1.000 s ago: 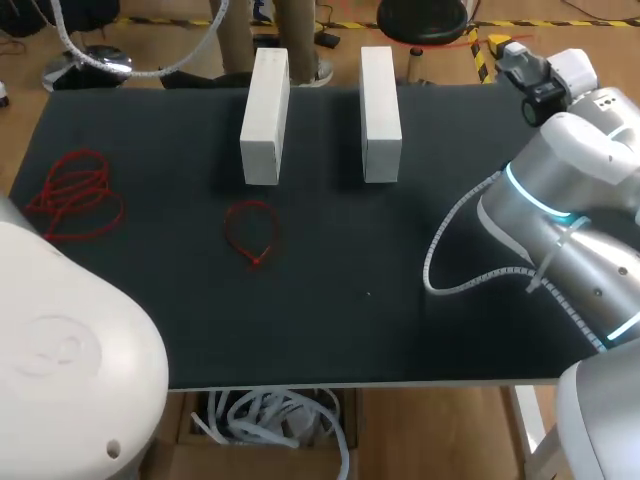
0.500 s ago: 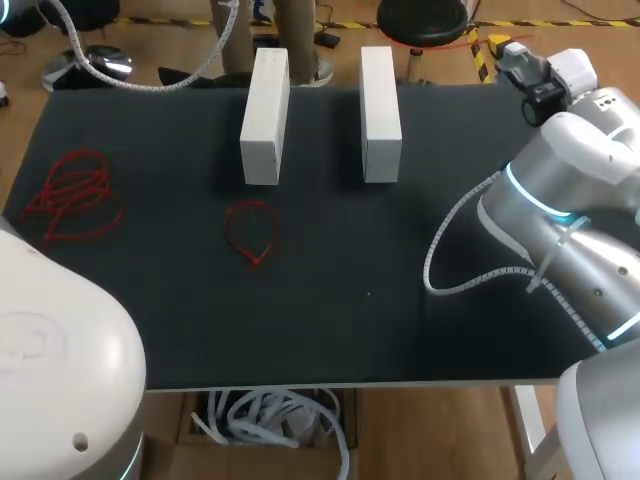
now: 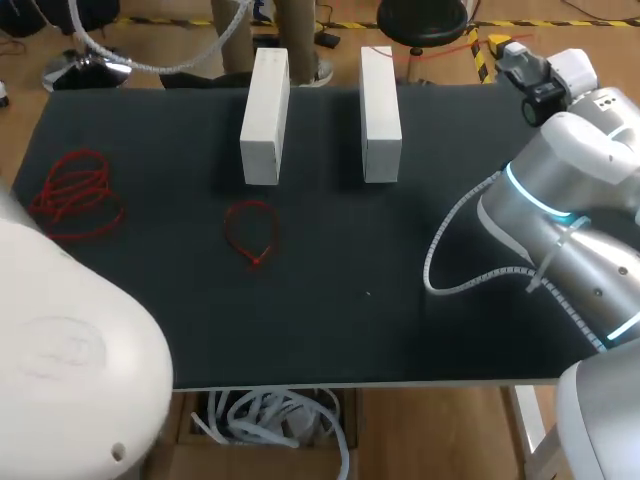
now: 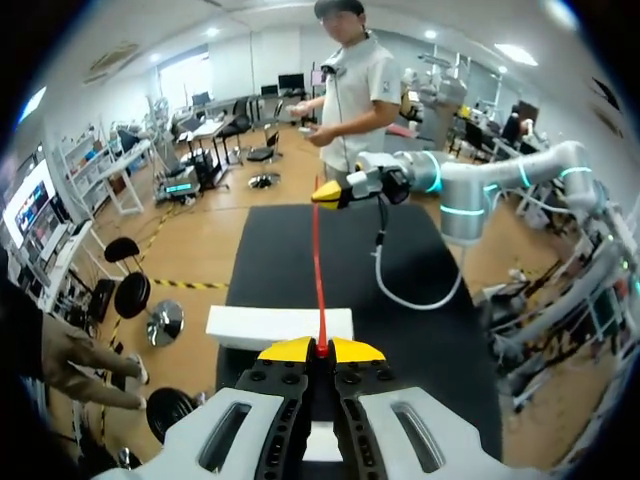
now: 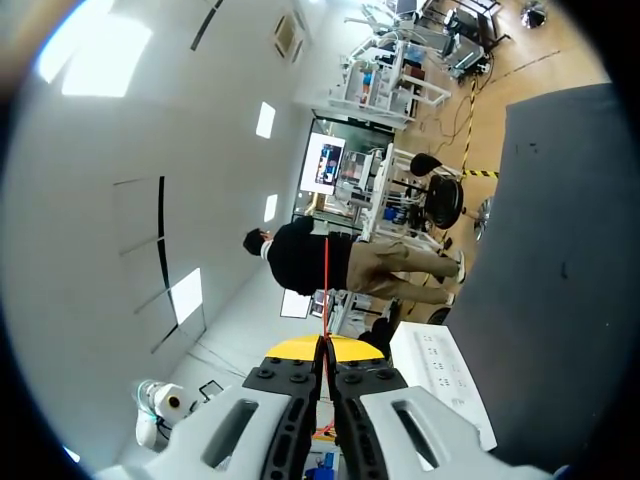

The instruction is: Grab the tape and strap the tape.

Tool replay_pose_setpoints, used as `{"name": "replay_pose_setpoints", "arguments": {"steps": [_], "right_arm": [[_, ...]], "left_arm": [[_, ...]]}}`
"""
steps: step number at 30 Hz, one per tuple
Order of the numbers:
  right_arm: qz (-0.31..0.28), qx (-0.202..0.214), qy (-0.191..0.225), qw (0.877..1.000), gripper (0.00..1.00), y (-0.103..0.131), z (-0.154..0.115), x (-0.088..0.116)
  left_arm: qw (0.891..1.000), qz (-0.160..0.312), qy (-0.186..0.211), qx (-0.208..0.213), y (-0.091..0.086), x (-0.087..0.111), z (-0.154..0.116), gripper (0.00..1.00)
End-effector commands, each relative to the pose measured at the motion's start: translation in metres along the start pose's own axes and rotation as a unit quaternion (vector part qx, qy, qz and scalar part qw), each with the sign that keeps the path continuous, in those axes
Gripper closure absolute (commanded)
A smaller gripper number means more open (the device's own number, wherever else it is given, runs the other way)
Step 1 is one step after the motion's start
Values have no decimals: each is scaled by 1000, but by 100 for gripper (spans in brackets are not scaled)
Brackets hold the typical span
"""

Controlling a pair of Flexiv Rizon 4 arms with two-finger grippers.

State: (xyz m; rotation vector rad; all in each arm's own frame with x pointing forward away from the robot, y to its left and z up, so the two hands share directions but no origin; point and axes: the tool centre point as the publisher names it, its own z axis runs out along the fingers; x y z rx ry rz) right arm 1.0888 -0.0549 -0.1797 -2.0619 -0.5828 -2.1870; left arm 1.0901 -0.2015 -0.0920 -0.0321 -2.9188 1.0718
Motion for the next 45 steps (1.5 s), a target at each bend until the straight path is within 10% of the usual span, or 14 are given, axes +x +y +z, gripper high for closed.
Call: {"name": "replay_pose_setpoints", "arguments": {"steps": [1,17,45], "right_arm": [[0,0,-2,1000,100,0,1,0],[0,0,-2,1000,100,0,1,0],[0,0,-2,1000,100,0,1,0]], "left_arm": [[995,-21,1,-93,-8,-5,1,100],[973,19,13,-229,-40,-1,15,100],[963,18,2,-269,-51,-3,30,100]]}}
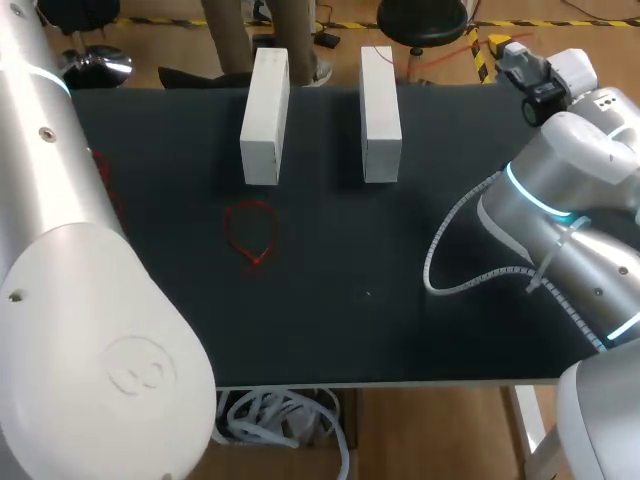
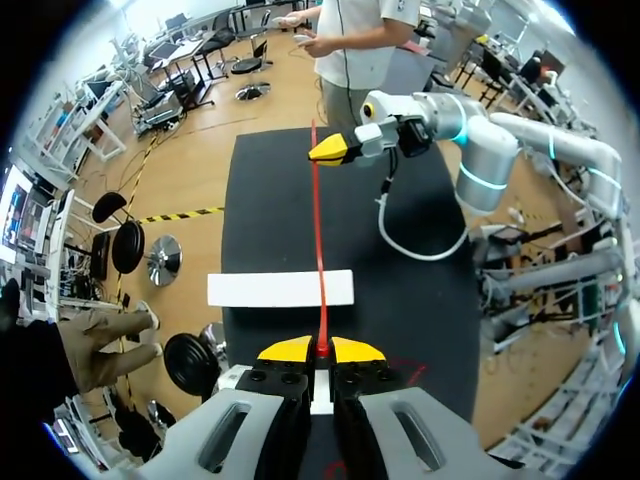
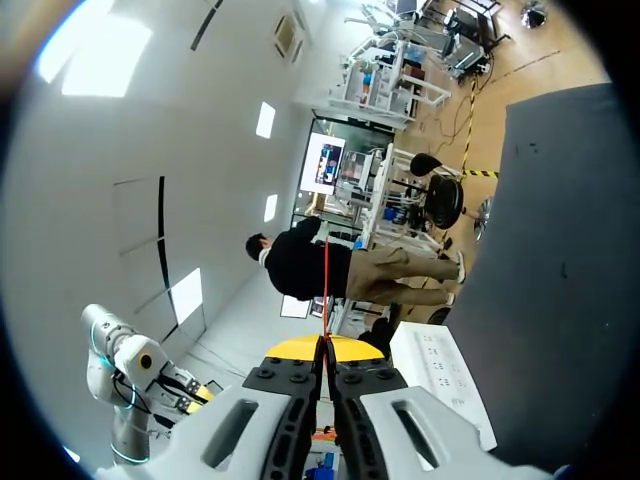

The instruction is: Grab the tape and strap the tape.

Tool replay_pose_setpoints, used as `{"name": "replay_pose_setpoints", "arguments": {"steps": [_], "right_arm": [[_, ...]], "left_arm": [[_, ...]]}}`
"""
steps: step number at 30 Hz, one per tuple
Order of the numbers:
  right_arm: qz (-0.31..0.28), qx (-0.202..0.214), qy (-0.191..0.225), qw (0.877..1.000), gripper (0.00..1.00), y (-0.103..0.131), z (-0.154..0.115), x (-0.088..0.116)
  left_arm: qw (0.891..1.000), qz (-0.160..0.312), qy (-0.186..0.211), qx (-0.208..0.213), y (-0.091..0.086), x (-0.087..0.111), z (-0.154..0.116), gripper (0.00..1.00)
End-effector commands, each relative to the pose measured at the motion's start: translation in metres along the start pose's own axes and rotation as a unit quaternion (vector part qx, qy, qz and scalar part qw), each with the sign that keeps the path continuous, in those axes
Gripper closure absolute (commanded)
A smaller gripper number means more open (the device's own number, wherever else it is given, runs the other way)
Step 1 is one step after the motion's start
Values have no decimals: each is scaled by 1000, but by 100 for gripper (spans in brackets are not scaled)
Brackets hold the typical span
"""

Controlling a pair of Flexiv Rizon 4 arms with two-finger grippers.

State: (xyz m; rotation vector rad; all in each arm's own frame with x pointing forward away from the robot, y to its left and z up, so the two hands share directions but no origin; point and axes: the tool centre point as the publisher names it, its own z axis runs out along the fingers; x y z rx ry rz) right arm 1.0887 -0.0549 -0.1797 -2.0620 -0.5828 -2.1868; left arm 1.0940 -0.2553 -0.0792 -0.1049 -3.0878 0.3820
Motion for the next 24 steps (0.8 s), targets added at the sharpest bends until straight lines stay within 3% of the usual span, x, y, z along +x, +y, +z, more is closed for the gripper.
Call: {"name": "replay_pose_setpoints", "arguments": {"steps": [1,18,24], "right_arm": [[0,0,-2,1000,100,0,1,0],[0,0,-2,1000,100,0,1,0],[0,0,-2,1000,100,0,1,0]], "left_arm": [[999,-2,-4,-44,-4,2,5,100],[999,-11,-8,-40,-9,1,19,100],[999,6,-10,-33,-12,1,19,100]]}}
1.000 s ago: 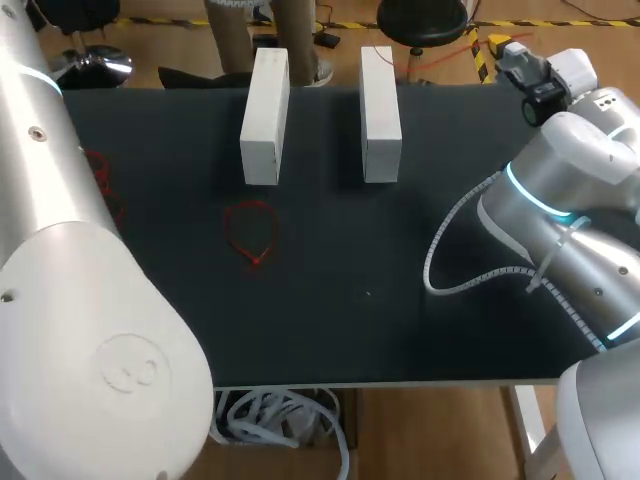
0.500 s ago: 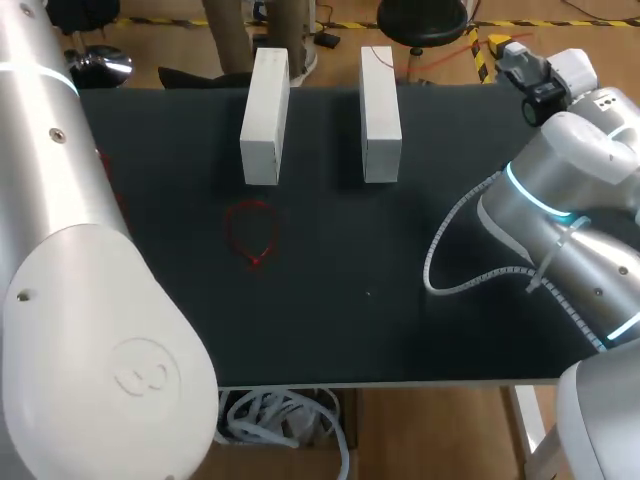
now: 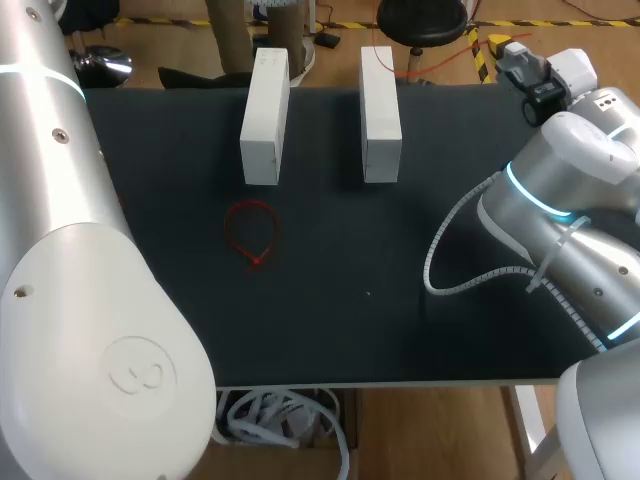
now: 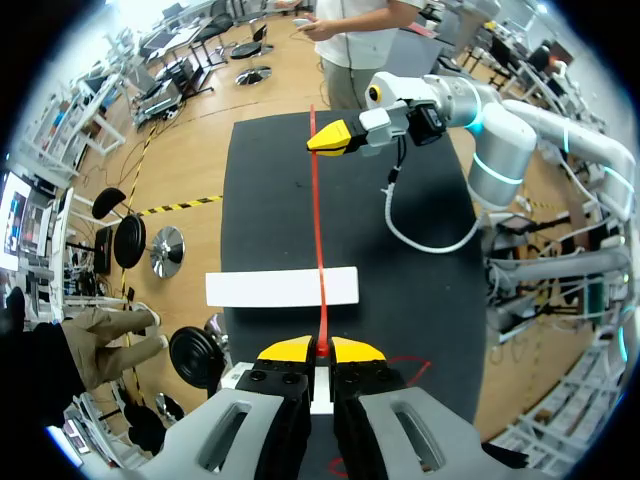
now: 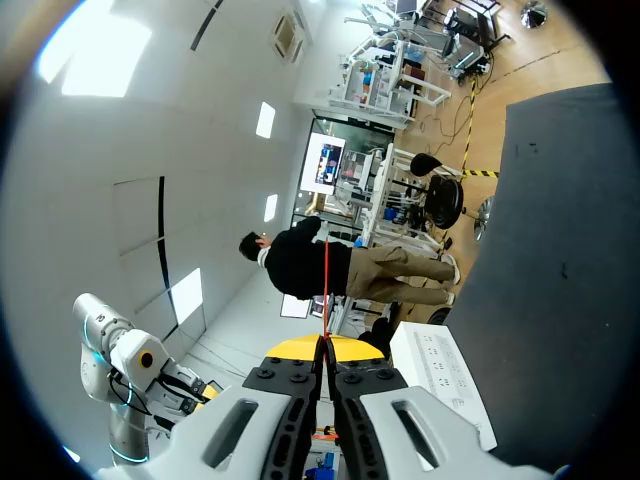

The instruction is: Grab the tape and strap the tape.

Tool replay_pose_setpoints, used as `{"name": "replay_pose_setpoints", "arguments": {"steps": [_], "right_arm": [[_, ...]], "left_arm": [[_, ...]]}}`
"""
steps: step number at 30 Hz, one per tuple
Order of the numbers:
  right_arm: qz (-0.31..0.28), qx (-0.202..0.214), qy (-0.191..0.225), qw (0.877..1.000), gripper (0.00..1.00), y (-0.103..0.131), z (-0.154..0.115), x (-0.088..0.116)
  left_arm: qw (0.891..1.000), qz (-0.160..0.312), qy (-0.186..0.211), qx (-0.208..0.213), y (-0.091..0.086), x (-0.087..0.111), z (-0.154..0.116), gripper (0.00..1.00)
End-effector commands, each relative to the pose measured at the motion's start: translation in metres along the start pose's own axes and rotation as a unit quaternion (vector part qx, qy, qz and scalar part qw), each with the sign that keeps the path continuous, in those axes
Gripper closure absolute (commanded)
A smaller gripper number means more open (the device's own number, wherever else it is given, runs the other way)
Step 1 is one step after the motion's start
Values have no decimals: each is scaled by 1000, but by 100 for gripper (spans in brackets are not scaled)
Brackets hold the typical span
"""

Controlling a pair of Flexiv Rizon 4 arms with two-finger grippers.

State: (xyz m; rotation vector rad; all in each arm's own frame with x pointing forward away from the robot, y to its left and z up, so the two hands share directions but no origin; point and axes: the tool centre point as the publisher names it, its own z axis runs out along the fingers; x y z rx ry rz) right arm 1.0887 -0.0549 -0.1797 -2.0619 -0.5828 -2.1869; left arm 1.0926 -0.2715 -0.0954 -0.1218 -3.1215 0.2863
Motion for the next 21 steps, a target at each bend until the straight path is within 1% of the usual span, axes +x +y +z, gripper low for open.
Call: {"name": "replay_pose_setpoints", "arguments": {"steps": [1,16,17,18,19,20,21], "right_arm": [[0,0,-2,1000,100,0,1,0],[0,0,-2,1000,100,0,1,0],[-20,8,-5,1000,100,1,1,0],[-61,6,-25,998,100,2,1,0],[-66,5,-28,997,100,3,1,0],[-96,4,-52,994,100,5,2,1],[-116,3,-67,991,100,6,2,0]], "left_arm": [[1000,0,0,-1,0,1,-1,100],[1000,0,0,-1,0,1,-1,100],[1000,0,0,-1,0,1,-1,100],[1000,0,0,-1,0,1,-1,100],[1000,0,0,-1,0,1,-1,100],[1000,0,0,-1,0,1,-1,100],[1000,0,0,-1,0,1,-1,100]]}}
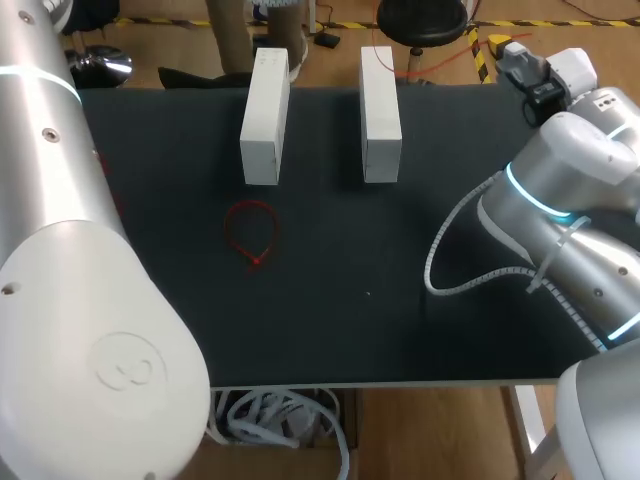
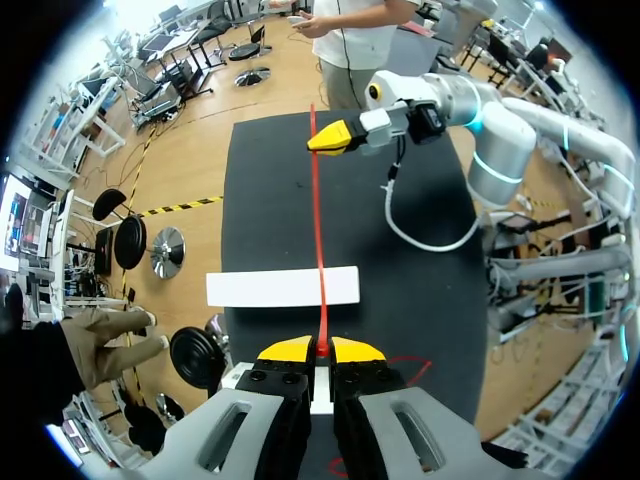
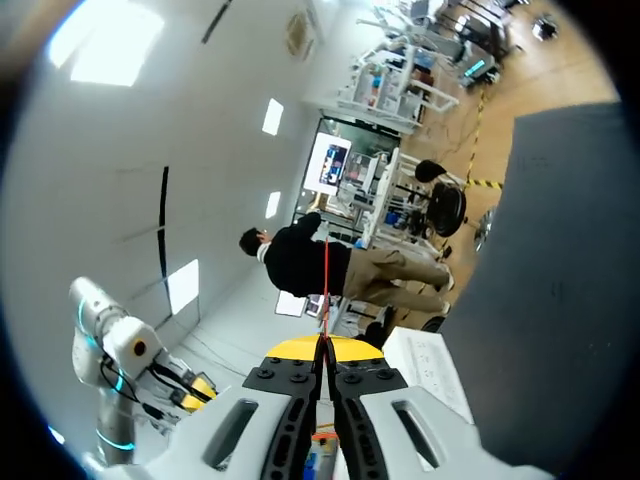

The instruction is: Grab the tape and strap the tape.

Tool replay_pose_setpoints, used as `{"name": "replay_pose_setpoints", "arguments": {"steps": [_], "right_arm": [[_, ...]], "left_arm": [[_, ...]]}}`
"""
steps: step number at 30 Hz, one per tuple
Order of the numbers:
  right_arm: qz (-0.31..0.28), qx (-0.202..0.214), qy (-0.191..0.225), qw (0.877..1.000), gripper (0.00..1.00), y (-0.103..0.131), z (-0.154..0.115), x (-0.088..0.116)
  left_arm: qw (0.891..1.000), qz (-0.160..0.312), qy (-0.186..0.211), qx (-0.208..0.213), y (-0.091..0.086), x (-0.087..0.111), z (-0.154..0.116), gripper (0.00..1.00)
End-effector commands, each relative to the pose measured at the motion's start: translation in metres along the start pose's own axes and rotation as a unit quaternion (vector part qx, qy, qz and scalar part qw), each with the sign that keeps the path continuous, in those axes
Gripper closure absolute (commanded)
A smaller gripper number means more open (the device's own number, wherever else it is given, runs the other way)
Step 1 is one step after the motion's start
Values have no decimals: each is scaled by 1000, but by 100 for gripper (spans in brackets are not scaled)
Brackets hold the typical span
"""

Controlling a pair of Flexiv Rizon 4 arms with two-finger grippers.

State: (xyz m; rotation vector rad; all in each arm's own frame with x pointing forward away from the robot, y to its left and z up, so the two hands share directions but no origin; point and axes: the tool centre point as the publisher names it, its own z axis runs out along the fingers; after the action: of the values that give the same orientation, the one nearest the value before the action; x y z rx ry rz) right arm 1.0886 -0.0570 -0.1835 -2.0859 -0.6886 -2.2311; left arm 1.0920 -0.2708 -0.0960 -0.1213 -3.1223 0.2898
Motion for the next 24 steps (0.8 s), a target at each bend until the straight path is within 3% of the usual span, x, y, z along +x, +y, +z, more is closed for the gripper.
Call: {"name": "replay_pose_setpoints", "arguments": {"steps": [1,3,9,13,16,20,24], "right_arm": [[-86,2,-74,994,100,8,3,3],[-150,7,-107,983,100,12,5,4],[-253,2,-130,959,100,19,6,12],[-318,21,-159,934,100,18,6,15],[-383,31,-162,909,100,18,5,18],[-436,49,-165,883,100,16,5,21],[-452,61,-178,872,100,17,6,16]], "left_arm": [[1000,0,1,-2,-1,0,-1,100],[1000,0,1,-2,-1,0,-1,100],[1000,0,1,-2,-1,0,-1,100],[1000,0,1,-2,-1,0,-1,100],[1000,0,1,-2,-1,0,-1,100],[1000,0,1,-2,-1,0,-1,100],[1000,0,1,-2,-1,0,-1,100]]}}
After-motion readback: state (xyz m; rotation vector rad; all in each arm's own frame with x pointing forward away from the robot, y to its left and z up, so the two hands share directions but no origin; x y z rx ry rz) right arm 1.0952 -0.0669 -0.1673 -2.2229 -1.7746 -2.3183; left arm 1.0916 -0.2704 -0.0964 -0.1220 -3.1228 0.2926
